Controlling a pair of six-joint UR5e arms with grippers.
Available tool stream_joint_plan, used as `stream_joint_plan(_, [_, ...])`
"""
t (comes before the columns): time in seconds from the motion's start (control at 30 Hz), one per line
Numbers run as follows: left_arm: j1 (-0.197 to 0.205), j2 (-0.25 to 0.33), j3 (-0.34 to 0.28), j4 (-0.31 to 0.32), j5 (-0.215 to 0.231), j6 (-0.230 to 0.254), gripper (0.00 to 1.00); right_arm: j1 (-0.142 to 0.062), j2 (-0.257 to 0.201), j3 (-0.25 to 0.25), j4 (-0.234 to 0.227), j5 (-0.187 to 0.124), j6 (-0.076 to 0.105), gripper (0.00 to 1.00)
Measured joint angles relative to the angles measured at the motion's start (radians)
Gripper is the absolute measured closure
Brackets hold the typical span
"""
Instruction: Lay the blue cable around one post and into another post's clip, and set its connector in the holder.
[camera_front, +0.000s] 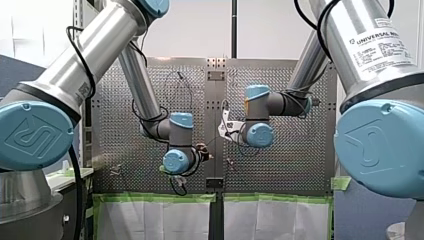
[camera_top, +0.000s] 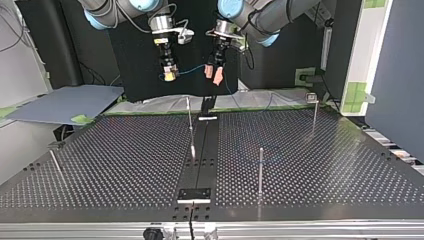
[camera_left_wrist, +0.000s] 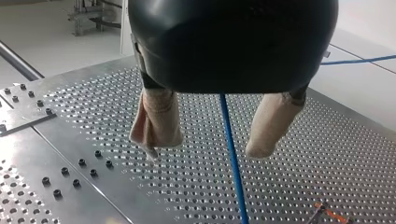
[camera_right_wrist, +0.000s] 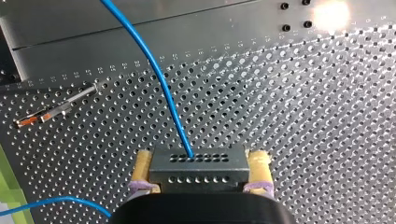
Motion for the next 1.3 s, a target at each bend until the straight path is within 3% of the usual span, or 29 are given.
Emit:
stream_joint_plan(0.03, [-0.001,0.000,0.000,0.002,-0.001,0.002,0.05,0.000,0.000,0.000,0.000,0.000,-0.001,0.82])
stream_joint_plan(0.07, [-0.001,0.000,0.000,0.004,-0.004,0.004,0.19,0.000,0.000,0.000,-0.001,0.001,-0.001,0.82])
stream_joint_plan(0.1, [-0.002,0.000,0.000,0.006,-0.009,0.006,0.19,0.000,0.000,0.000,-0.001,0.001,-0.002,0.82])
stream_joint_plan(0.13, [-0.003,0.000,0.000,0.008,-0.015,0.007,0.53,0.000,0.000,0.000,-0.001,0.001,-0.002,0.82])
stream_joint_plan(0.17, [-0.004,0.000,0.000,0.010,-0.022,0.007,0.66,0.000,0.000,0.000,-0.001,0.002,-0.002,0.82])
stream_joint_plan(0.2, [-0.006,0.000,0.000,0.011,-0.032,0.008,0.66,0.001,0.000,0.000,-0.001,0.002,-0.003,0.82])
stream_joint_plan(0.27, [-0.007,0.000,0.000,0.013,-0.050,0.009,0.89,0.001,0.000,0.000,0.000,0.003,-0.004,0.82])
stream_joint_plan(0.3, [-0.008,0.000,0.000,0.014,-0.060,0.012,0.89,0.001,0.000,0.000,0.000,0.003,-0.005,0.82])
stream_joint_plan(0.37, [-0.009,0.000,0.000,0.015,-0.069,0.021,1.00,0.001,0.000,0.000,-0.001,0.003,-0.006,0.82])
stream_joint_plan(0.77, [-0.023,-0.001,-0.002,0.030,-0.085,0.128,1.00,-0.008,0.010,0.000,-0.019,0.005,-0.018,0.82])
stream_joint_plan(1.07, [-0.043,-0.008,-0.002,0.040,-0.122,0.218,1.00,-0.026,0.090,0.000,-0.067,0.027,-0.016,0.82])
stream_joint_plan(1.3, [-0.052,-0.061,0.036,0.047,-0.122,0.284,1.00,-0.053,0.121,0.000,-0.078,0.045,-0.025,0.82])
